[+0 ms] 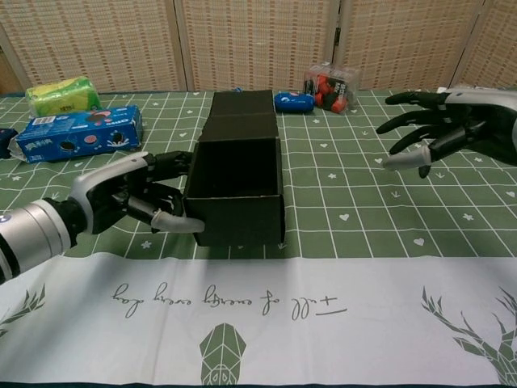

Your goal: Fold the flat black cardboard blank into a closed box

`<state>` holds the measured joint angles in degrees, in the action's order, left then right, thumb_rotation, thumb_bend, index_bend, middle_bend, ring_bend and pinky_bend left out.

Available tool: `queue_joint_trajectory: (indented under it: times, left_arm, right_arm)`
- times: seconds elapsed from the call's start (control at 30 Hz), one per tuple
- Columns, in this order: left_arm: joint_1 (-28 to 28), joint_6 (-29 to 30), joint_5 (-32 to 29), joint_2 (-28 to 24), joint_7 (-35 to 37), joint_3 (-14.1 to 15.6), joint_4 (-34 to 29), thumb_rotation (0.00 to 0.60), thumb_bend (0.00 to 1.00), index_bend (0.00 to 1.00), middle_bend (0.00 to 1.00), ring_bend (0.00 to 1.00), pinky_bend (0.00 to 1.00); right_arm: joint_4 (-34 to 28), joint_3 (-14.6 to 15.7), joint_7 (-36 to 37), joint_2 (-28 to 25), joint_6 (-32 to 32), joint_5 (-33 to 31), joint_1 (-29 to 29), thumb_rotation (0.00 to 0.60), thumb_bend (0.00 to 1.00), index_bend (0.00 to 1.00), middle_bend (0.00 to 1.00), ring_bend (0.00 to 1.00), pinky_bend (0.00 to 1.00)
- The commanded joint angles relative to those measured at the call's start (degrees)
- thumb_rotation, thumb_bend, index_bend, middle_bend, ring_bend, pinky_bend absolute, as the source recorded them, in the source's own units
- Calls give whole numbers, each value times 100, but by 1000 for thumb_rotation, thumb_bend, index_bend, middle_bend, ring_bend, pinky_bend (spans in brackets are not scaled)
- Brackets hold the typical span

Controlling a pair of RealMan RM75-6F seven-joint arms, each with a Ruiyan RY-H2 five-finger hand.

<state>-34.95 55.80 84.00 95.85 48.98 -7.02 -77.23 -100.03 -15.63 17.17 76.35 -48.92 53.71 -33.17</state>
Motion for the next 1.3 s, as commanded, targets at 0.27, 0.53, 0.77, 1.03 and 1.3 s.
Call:
queue_joint_trajectory:
  times: [0.27, 0.53, 0.77, 1.03, 1.3]
  left_arm:
    - [-67, 258, 582, -623, 55, 292, -927, 600, 112, 308, 378, 601, 740]
    - [-209, 150, 704, -794, 52, 446, -1215, 600, 113, 308, 377, 600, 739]
    - [-325, 3, 659, -743, -103, 522, -1198, 600, 113, 307, 377, 599, 739]
    - [-456, -348, 210, -508, -427, 426, -865, 600, 113, 303, 378, 599, 739]
    - [-576, -668, -420, -86, -927, 155, -302, 600, 112, 294, 378, 597, 739]
  right_arm:
    - [615, -115, -422, 634, 703, -454, -732, 600, 110, 0, 212, 129, 244]
    - [1088, -293, -656, 1258, 709, -688, -1203, 600, 113, 0, 212, 127, 239]
    - [1300, -671, -640, 1781, 261, -720, -1427, 600, 113, 0, 210, 127, 239]
    - [915, -965, -145, 1861, -102, -326, -1248, 600, 112, 35, 261, 147, 305]
    - [482, -1004, 0, 1535, 140, -176, -1207, 600, 80, 82, 333, 275, 359]
